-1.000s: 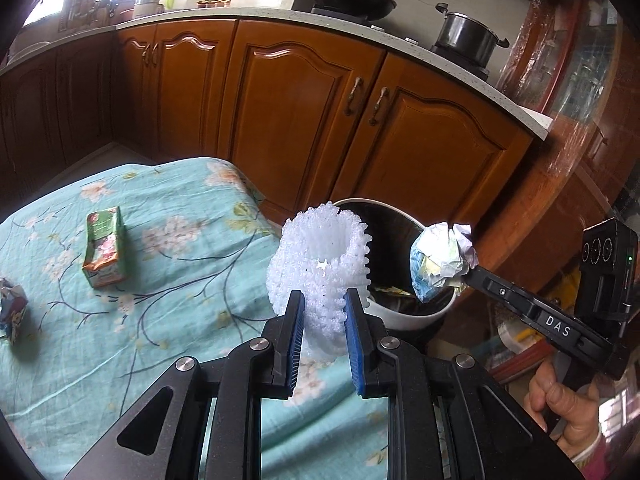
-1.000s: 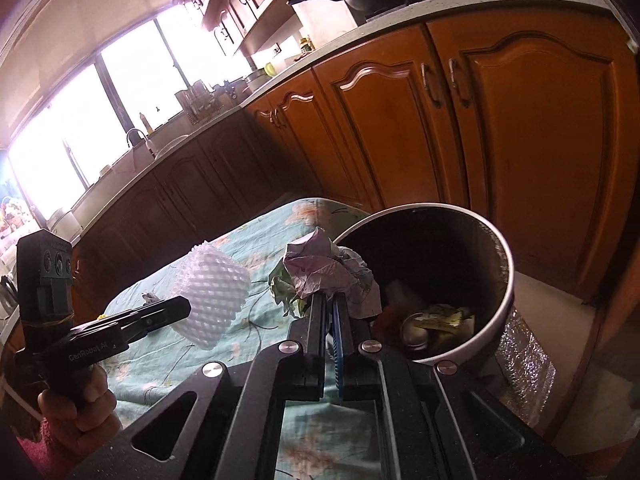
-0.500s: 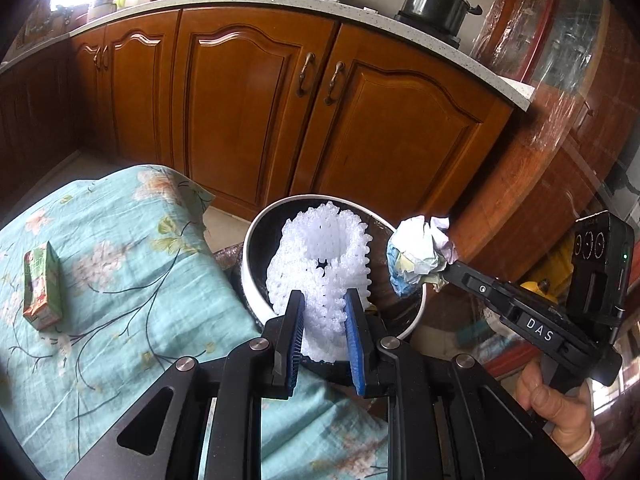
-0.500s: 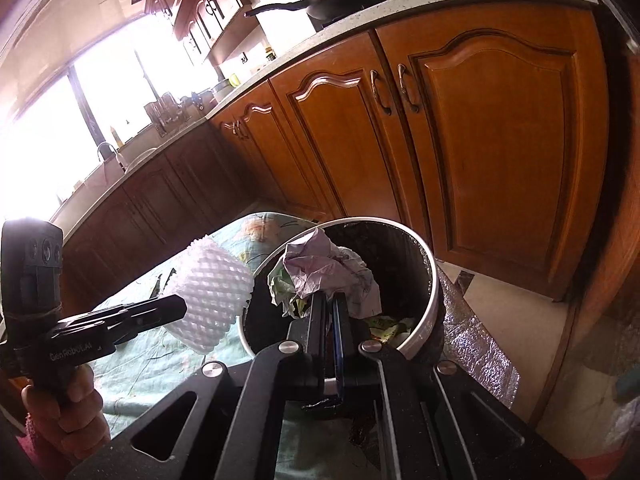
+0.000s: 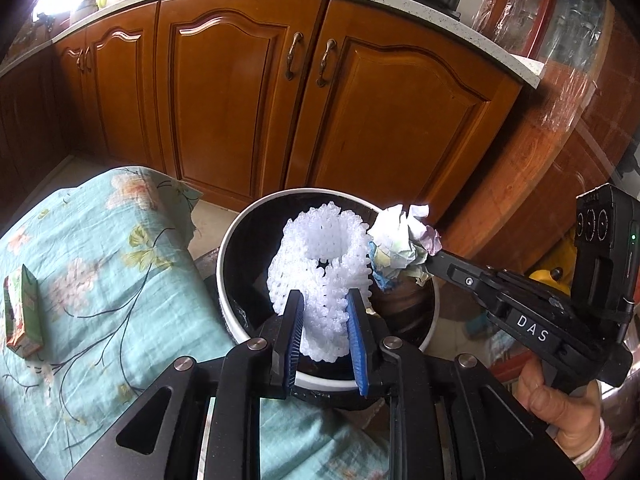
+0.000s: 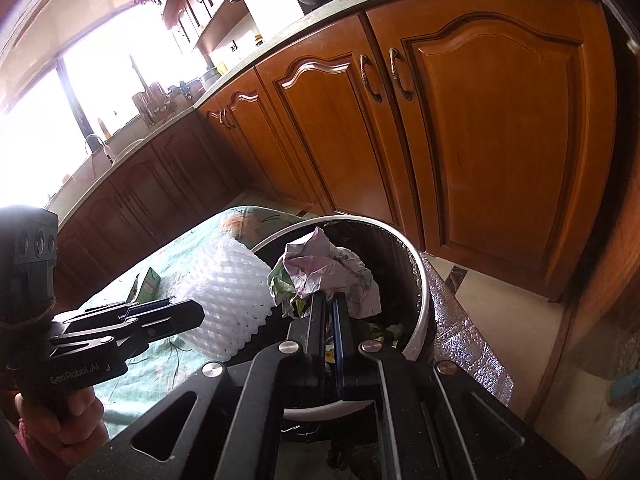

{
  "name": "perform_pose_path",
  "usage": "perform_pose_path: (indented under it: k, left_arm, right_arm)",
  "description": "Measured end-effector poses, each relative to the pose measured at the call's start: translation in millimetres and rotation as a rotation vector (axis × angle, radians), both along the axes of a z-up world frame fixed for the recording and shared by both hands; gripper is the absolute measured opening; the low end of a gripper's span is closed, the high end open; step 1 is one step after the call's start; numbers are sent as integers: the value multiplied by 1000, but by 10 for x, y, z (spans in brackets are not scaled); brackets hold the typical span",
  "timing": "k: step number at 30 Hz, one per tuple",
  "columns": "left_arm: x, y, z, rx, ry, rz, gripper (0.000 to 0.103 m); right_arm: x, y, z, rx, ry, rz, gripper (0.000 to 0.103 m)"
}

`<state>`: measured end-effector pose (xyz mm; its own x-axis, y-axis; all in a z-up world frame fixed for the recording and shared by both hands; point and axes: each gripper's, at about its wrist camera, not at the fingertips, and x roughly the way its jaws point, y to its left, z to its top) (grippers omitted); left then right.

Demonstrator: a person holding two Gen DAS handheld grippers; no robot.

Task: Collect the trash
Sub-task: 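Carry the mesh net and paper over the trash bin and open both tools, then move both open tools back toward the crumpled foil paper and milk carton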

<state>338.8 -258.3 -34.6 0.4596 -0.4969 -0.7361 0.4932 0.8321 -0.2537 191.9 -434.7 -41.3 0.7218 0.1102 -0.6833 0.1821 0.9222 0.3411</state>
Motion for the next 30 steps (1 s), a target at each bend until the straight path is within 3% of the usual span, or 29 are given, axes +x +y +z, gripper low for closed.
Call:
perform_pose_path:
  k: [4, 8, 9, 16, 30]
  left_arm:
    - [84, -48, -73, -2, 17, 8, 24]
    - [99, -18, -93, -24, 33, 8, 44]
    - [91, -11, -88, -29, 27, 11, 49]
    - [7, 216, -77, -53, 17, 52, 51]
    - [-571, 1164, -29, -103, 3, 227, 52]
  right_arm:
    - [88, 5, -28, -10, 19, 8, 3]
    - [112, -6, -59, -11, 33, -4, 10]
    - [122, -33, -73, -7, 36, -8, 17]
    - [41, -69, -63, 27, 13, -33, 28]
    - [-38, 600, 224, 83, -95, 87, 72]
